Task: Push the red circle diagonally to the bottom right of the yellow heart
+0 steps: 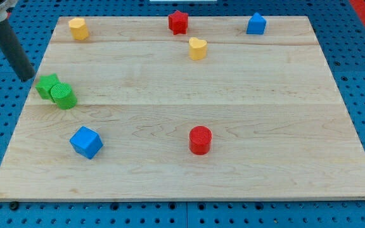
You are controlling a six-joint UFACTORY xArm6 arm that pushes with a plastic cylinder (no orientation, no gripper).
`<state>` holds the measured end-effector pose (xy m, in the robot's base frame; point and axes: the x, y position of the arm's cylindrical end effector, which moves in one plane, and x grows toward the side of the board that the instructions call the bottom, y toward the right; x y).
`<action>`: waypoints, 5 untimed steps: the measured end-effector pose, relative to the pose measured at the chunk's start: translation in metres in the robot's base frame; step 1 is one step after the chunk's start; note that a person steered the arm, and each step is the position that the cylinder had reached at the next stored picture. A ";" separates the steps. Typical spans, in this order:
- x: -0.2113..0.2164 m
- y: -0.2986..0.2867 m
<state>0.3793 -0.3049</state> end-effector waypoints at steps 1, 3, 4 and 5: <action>0.051 0.014; 0.093 0.135; 0.103 0.190; 0.128 0.238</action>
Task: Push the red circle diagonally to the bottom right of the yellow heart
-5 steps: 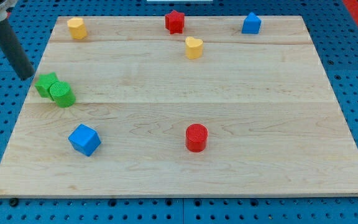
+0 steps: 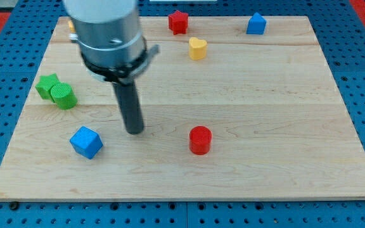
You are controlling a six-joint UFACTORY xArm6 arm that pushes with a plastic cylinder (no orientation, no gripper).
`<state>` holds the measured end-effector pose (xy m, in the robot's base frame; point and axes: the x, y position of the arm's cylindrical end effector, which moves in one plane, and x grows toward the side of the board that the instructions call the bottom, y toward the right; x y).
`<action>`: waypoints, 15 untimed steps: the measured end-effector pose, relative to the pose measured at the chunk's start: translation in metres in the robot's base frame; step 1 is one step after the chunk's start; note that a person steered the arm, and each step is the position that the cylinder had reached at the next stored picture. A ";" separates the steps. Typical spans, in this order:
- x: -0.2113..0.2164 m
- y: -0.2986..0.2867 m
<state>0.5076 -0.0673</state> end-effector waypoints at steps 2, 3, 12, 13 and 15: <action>0.030 0.140; -0.021 0.186; 0.058 0.249; 0.019 0.238; -0.022 0.229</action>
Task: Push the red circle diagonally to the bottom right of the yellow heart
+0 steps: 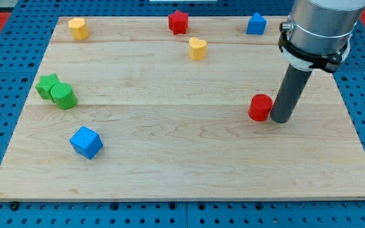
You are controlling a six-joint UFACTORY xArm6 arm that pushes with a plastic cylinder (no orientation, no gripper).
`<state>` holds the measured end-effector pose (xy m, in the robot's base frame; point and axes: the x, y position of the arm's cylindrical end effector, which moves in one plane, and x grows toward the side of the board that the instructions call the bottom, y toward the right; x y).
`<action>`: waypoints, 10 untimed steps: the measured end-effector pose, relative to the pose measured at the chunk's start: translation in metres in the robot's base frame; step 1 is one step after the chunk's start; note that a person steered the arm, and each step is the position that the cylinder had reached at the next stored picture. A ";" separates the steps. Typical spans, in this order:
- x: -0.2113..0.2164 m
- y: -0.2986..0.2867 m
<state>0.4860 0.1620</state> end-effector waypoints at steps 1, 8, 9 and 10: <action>0.001 -0.029; -0.079 -0.108; -0.090 -0.127; -0.116 -0.138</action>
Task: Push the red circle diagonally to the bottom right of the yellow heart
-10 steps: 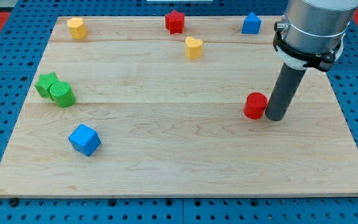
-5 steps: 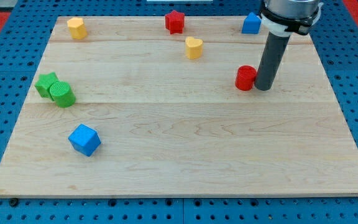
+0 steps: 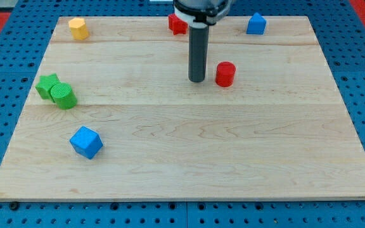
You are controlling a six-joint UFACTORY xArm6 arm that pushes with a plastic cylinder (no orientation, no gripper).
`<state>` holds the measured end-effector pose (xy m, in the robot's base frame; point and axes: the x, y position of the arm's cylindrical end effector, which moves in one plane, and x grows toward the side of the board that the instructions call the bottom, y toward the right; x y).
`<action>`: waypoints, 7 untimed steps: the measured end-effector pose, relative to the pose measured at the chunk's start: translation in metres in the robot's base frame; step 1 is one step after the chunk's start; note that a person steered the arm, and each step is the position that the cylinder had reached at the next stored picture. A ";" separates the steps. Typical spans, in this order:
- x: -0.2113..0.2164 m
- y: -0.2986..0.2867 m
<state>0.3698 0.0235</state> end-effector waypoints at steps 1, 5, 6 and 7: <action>-0.012 0.019; -0.008 0.089; -0.008 0.086; -0.001 0.067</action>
